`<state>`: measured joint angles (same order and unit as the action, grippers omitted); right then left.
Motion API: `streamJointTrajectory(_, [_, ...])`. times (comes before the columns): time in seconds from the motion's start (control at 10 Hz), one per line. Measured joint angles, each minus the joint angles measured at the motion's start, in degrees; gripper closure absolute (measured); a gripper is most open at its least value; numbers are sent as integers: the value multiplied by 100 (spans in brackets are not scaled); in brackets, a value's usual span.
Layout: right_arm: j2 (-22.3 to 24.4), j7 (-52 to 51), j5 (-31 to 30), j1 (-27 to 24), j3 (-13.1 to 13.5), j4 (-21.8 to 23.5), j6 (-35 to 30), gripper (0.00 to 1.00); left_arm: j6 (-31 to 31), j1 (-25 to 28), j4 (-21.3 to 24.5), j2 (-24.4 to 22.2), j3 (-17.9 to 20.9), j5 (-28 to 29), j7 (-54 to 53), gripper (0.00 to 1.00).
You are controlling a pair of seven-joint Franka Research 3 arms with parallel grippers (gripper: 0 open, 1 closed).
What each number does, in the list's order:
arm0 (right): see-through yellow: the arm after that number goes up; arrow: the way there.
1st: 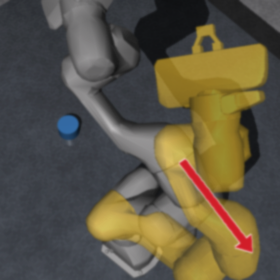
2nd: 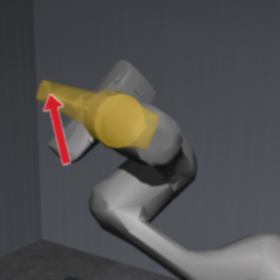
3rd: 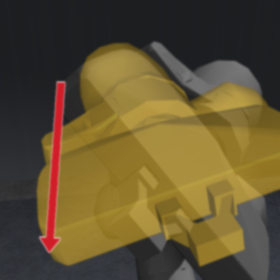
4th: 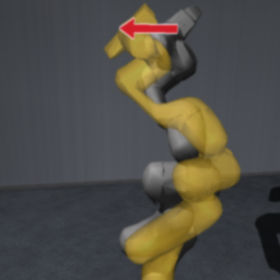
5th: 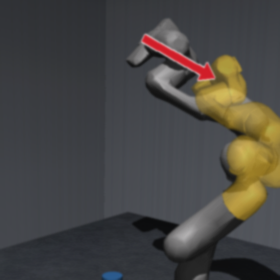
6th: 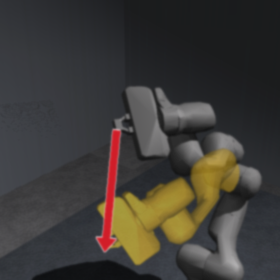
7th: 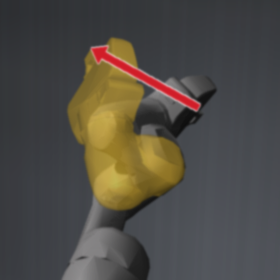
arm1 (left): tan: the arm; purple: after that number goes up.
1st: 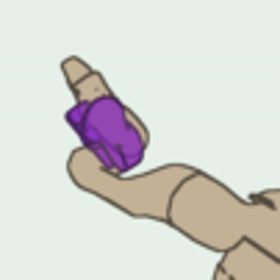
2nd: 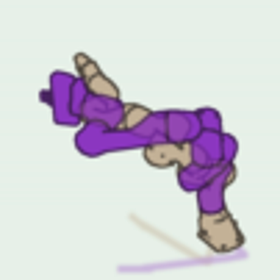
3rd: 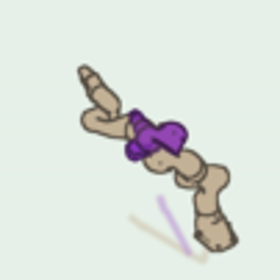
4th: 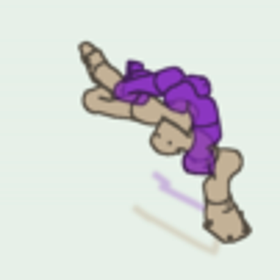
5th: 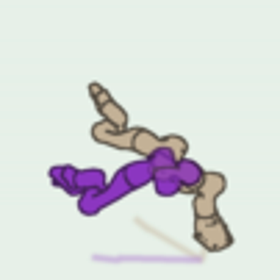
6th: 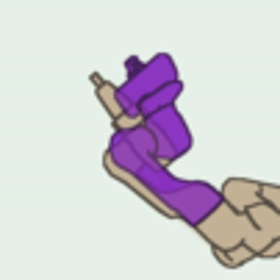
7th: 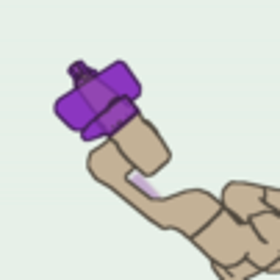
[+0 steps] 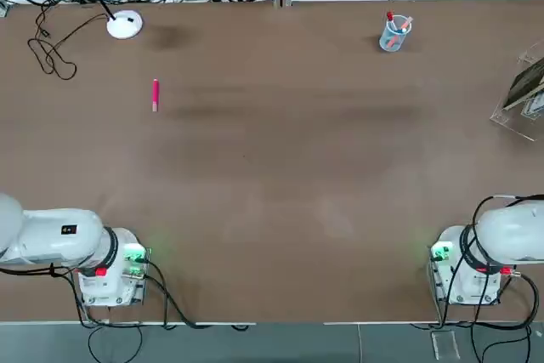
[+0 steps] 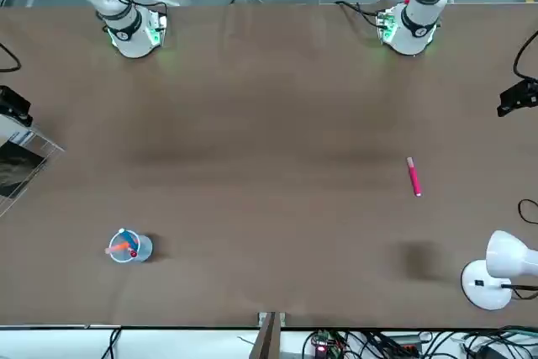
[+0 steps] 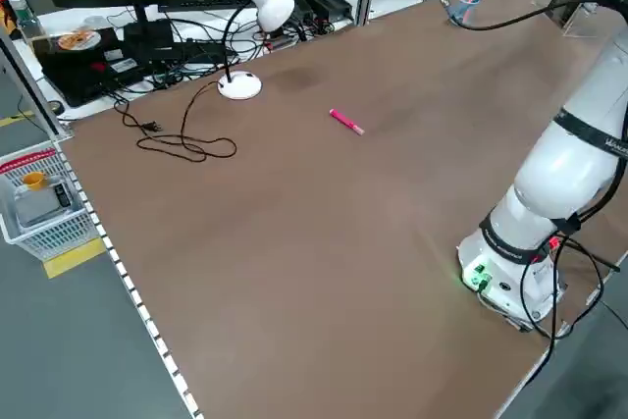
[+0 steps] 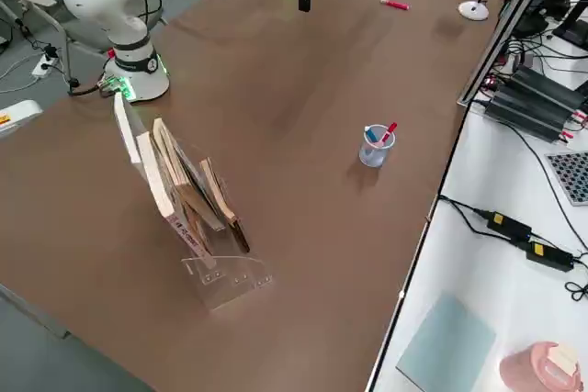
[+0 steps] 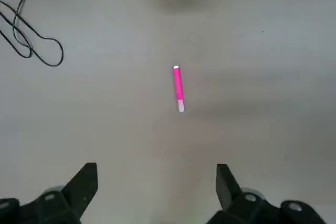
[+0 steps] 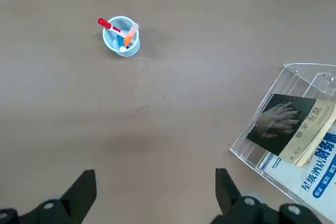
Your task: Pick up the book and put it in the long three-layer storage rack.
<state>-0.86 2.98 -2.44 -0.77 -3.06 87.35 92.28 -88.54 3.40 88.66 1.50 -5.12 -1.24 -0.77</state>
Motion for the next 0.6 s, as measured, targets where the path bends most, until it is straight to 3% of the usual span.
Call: streamJointTrajectory(0.6, [0, 0, 2, 23, 0, 2, 0, 0, 0, 0, 1, 6, 0, 0, -82, 1])
